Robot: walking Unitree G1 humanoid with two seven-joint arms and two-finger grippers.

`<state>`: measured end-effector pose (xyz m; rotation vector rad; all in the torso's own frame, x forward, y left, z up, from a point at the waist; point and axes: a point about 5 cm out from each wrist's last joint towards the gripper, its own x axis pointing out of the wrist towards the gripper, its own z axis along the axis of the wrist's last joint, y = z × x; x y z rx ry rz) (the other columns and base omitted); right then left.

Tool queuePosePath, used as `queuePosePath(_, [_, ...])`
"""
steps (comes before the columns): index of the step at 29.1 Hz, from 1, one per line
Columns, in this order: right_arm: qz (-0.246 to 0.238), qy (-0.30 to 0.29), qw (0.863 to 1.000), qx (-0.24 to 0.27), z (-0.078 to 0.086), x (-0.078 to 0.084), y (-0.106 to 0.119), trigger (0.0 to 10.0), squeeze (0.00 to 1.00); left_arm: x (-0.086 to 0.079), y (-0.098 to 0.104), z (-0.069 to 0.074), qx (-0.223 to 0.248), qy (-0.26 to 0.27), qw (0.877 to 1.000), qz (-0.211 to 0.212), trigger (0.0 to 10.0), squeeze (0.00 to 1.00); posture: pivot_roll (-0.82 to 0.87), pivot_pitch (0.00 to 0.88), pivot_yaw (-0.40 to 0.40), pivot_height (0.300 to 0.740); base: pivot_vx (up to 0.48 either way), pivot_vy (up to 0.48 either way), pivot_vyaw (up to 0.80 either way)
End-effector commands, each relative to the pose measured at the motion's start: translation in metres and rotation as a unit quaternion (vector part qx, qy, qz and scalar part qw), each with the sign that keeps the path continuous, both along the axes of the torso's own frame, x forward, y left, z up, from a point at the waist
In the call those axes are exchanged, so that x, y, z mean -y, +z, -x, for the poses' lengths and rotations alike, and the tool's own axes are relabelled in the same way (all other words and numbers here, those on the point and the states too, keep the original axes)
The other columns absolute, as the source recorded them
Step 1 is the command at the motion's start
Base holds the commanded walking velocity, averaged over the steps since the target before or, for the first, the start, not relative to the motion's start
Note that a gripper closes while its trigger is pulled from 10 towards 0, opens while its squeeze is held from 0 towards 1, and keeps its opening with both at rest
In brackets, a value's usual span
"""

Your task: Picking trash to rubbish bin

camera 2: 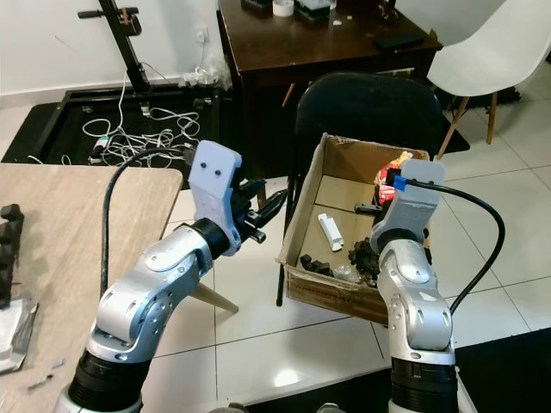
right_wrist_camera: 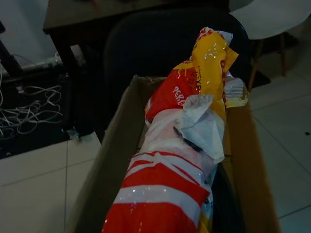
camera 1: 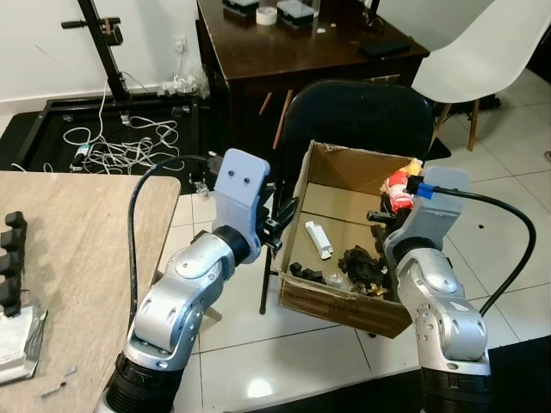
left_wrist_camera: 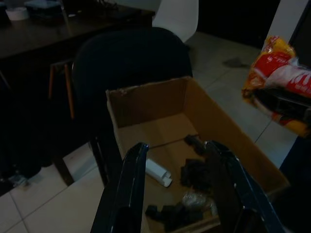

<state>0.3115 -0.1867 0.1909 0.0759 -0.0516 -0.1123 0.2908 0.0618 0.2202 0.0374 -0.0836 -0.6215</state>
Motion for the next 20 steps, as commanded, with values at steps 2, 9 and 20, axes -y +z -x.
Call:
queuePosePath(2, [0.004,-0.005,1.0,-0.017,-0.002,0.007,-0.008,10.0,0.0,-0.003,-0.008,-0.004,-0.006,0.009,1.0,-0.02,10.0,0.0,0.05,0.182,0.035,0.74,0.0,0.0,0.0])
queuePosePath(9, [0.026,-0.007,0.999,-0.024,-0.008,0.016,-0.014,10.0,0.0,-0.008,-0.009,-0.014,-0.002,0.015,0.999,-0.038,10.0,0.0,0.04,0.191,0.054,0.74,0.0,0.0,0.0])
queuePosePath(20, [0.077,-0.01,0.993,-0.086,-0.028,0.038,-0.042,10.0,0.0,-0.014,-0.015,-0.033,0.02,0.025,0.996,-0.082,10.0,0.0,0.04,0.285,0.109,0.74,0.0,0.0,0.0])
